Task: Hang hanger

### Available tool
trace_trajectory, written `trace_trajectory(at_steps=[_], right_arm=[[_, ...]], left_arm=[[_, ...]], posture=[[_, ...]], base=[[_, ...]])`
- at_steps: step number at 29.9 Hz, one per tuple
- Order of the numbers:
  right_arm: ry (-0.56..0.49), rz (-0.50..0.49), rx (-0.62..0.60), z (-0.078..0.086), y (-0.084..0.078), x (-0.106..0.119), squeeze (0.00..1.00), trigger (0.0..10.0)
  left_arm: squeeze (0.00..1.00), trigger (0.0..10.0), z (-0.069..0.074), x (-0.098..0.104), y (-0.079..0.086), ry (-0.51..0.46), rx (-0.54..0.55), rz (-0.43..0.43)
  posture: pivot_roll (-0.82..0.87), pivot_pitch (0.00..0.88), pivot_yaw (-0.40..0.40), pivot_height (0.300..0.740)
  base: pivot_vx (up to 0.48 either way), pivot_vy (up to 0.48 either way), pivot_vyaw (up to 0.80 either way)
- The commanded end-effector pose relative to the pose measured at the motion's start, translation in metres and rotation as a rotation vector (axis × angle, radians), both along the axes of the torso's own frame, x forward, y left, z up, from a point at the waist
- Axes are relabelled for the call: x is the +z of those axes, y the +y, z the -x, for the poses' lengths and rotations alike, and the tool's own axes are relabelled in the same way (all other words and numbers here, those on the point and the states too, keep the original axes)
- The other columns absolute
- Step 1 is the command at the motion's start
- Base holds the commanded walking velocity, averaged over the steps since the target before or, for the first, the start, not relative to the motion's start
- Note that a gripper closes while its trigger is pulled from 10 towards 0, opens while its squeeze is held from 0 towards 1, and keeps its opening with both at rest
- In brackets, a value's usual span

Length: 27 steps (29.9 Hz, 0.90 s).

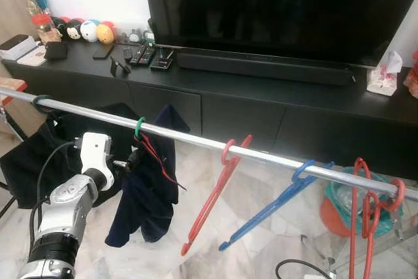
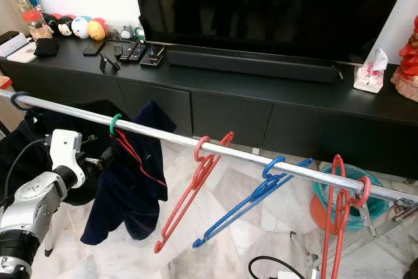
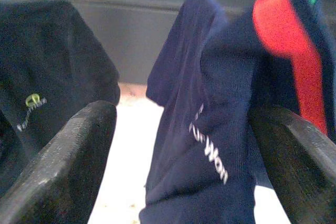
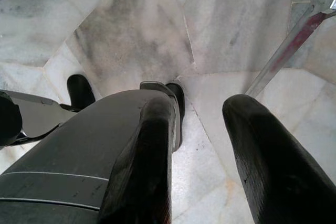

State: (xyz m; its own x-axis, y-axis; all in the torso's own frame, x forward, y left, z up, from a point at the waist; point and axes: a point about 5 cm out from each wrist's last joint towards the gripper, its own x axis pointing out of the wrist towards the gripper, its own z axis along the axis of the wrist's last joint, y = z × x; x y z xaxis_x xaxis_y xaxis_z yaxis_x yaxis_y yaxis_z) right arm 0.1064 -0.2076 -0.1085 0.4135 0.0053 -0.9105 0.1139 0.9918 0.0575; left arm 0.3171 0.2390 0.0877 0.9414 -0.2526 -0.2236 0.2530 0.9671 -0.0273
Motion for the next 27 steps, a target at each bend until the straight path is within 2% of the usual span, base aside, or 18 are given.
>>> trace_trajectory(at_steps=[1, 4, 10, 14, 20, 23, 24, 25, 26, 27], right_arm=[[-0.003, -0.008, -0.011, 0.0, 0.002, 0.0, 0.0, 10.0], [-0.001, -0.007, 0.008, 0.0, 0.002, 0.0, 0.0, 10.0], [-0.003, -0.004, 0.005, 0.0, 0.002, 0.0, 0.0, 10.0], [-0.003, -0.001, 0.005, -0.001, 0.001, 0.0, 0.0, 10.0], [-0.002, -0.004, 0.009, 0.0, 0.0, 0.0, 0.0, 10.0], [-0.002, -0.005, 0.009, 0.0, 0.0, 0.0, 0.0, 10.0], [-0.002, -0.006, 0.009, 0.0, 0.0, 0.0, 0.0, 10.0], [-0.002, -0.006, 0.009, 0.0, -0.001, 0.0, 0.0, 10.0], [-0.002, -0.007, 0.01, 0.0, -0.001, 0.0, 0.0, 10.0], [-0.002, -0.007, 0.01, 0.0, -0.001, 0.0, 0.0, 10.0]], left_arm=[[0.0, 10.0, -0.002, -0.002, -0.002, 0.004, -0.003, -0.022], [0.0, 10.0, -0.002, -0.01, -0.005, 0.029, -0.001, -0.08], [0.0, 10.0, -0.003, -0.018, -0.006, 0.05, 0.024, -0.09], [0.0, 10.0, -0.005, -0.025, -0.01, 0.059, 0.018, -0.043], [0.0, 10.0, -0.011, -0.021, -0.018, 0.019, 0.008, 0.035], [0.0, 10.0, -0.013, -0.02, -0.021, 0.013, -0.008, 0.043], [0.0, 9.4, -0.014, -0.02, -0.023, 0.01, -0.016, 0.049], [0.0, 5.0, -0.015, -0.019, -0.025, 0.006, -0.034, 0.061], [0.0, 4.2, -0.015, -0.019, -0.026, 0.005, -0.04, 0.067], [0.0, 4.2, -0.015, -0.019, -0.026, 0.005, -0.04, 0.067]], posture=[[-0.09, 0.0, 0.024, 0.74], [-0.09, 0.0, 0.024, 0.74], [-0.1, 0.0, 0.023, 0.74], [-0.1, 0.0, 0.02, 0.74], [-0.11, 0.0, 0.018, 0.74], [-0.12, 0.0, 0.016, 0.74], [-0.12, 0.0, 0.016, 0.74], [-0.12, 0.0, 0.015, 0.74], [-0.12, 0.0, 0.014, 0.74], [-0.12, 0.0, 0.014, 0.74]], base=[[0.0, 0.0, 0.0], [0.0, 0.0, 0.0], [0.0, 0.0, 0.0], [0.0, 0.0, 0.0], [0.0, 0.0, 0.0], [0.0, 0.0, 0.0], [0.0, 0.0, 0.0], [0.0, 0.0, 0.0], [0.0, 0.0, 0.0], [0.0, 0.0, 0.0]])
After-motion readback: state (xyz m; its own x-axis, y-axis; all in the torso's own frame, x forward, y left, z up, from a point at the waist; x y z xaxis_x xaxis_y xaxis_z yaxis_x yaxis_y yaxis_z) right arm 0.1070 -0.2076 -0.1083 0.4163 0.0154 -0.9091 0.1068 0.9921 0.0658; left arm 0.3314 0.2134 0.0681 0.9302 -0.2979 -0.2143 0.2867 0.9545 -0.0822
